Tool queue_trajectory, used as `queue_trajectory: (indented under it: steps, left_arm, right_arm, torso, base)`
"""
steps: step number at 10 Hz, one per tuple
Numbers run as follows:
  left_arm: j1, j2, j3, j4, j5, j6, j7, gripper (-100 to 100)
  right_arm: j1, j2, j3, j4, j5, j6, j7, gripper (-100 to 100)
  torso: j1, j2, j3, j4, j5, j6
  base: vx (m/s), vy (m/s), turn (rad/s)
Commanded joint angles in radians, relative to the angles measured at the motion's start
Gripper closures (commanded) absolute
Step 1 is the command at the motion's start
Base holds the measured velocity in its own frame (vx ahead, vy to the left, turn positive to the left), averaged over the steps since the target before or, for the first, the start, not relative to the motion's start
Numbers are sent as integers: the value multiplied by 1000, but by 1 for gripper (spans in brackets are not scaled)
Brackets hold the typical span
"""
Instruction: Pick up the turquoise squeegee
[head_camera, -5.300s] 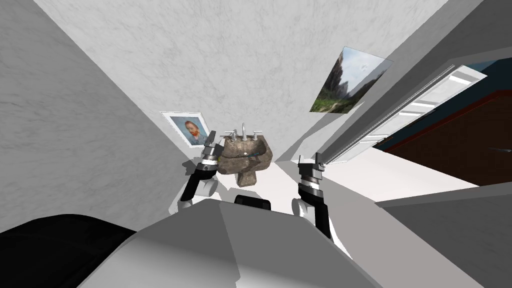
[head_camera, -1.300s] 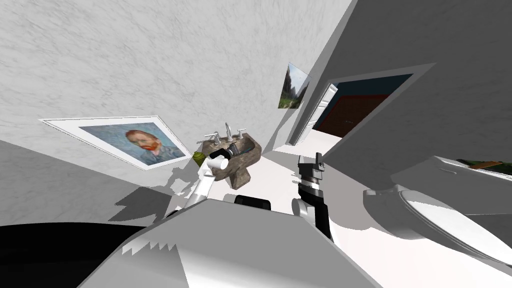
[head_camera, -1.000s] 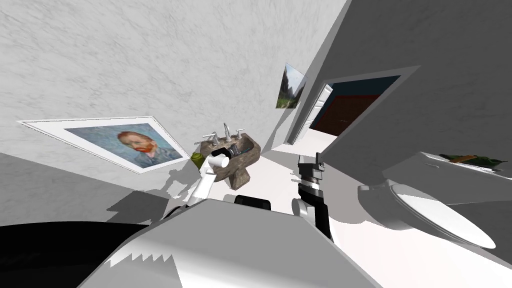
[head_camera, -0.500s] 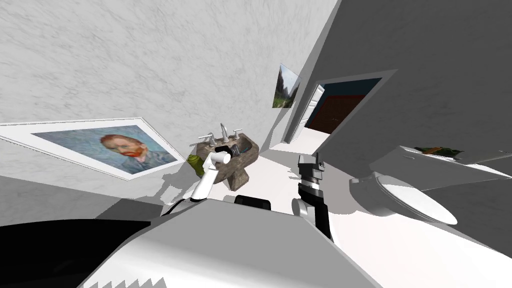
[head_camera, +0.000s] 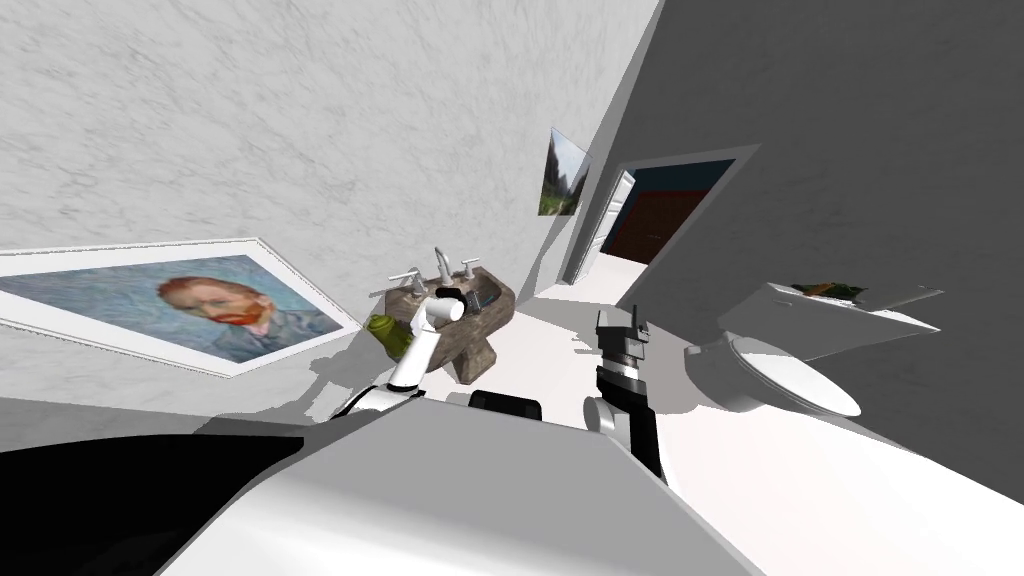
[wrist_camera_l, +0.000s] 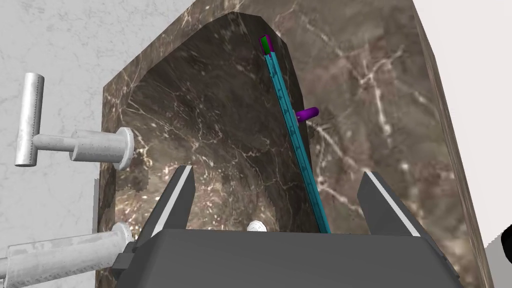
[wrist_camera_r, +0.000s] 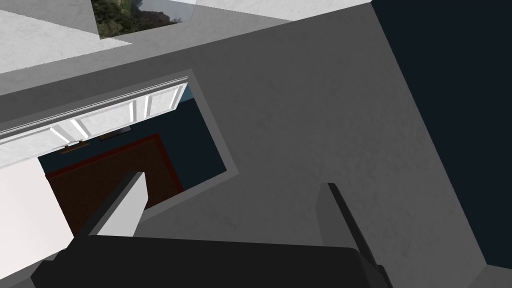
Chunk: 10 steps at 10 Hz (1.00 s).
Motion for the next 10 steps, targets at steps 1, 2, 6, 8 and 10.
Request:
queue_trajectory:
  steps: [1,2,6,8,10]
  left_arm:
    - [-20,3,1,23,3,50,13,-100]
    - [-60,10,3,61,8,83,37,-100]
    - [-138,24,6,140,15,199,81,-100]
    - [-175,32,7,178,18,254,102,-100]
    - [-210,39,8,216,20,310,121,-100]
  right_arm:
    - [0,0,0,0,0,0,0,0]
    - [0,0,0,0,0,0,0,0]
    - [0,0,0,0,0,0,0,0]
    - [0,0,0,0,0,0,0,0]
    - [0,0,0,0,0,0,0,0]
  torso:
    - [0,0,0,0,0,0]
    - [0,0,0,0,0,-1]
    - [0,0,0,0,0,-1]
    - [-1,0,0,0,0,-1]
    - [0,0,0,0,0,-1]
  base:
    - [-1,45,-103]
    - [3,44,-190]
    - [1,42,-110]
    - [-1,41,-125]
    - [7,40,-135]
